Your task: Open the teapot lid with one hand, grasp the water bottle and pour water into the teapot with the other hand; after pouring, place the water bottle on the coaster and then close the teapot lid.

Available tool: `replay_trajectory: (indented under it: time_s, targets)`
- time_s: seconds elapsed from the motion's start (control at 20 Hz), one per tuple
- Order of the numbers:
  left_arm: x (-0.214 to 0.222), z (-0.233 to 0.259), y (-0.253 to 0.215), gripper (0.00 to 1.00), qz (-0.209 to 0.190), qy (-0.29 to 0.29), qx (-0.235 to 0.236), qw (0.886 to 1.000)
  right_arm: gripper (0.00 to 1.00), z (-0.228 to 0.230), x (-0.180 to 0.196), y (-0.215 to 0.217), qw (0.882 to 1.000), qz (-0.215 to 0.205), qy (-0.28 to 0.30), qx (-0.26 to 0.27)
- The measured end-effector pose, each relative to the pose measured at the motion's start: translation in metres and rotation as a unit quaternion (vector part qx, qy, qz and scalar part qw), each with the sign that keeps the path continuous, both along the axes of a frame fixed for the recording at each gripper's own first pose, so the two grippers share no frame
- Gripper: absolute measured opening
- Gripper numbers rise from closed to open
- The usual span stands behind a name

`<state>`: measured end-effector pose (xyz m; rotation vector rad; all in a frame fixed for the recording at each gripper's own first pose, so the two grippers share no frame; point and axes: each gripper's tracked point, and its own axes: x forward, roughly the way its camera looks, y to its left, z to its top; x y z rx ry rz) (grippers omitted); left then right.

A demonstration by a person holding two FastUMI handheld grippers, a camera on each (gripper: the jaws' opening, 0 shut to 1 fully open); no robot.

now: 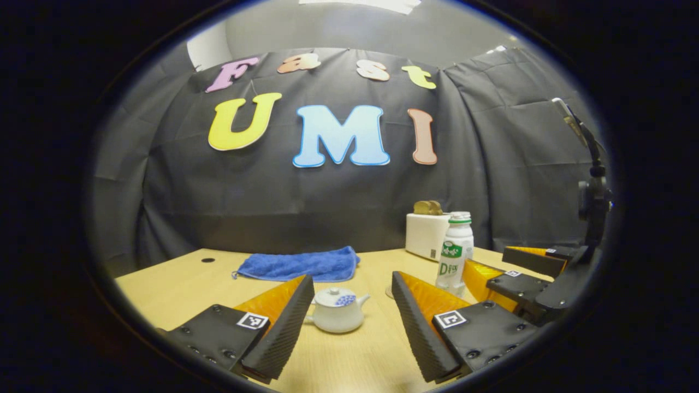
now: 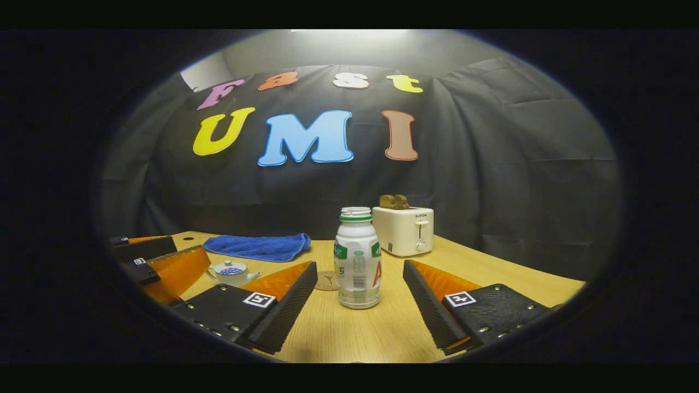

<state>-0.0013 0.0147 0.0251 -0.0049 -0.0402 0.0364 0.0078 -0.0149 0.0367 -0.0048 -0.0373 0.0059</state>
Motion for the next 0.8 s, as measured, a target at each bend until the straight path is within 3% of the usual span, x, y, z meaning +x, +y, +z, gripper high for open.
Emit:
replay_trajectory:
  time_s: [0.35, 0.8]
  targets:
    - [0.048, 0.020, 0.014, 0.96, 0.009, 0.008, 0.006, 1.000, 0.97, 0.025, 0.001, 0.000, 1.000, 0.012, -0.014, -0.004]
    - [0.100, -0.040, 0.025, 0.96, 0.016, 0.079, 0.000, 0.997, 0.97, 0.023, 0.007, -0.005, 1.000, 0.012, -0.009, -0.011]
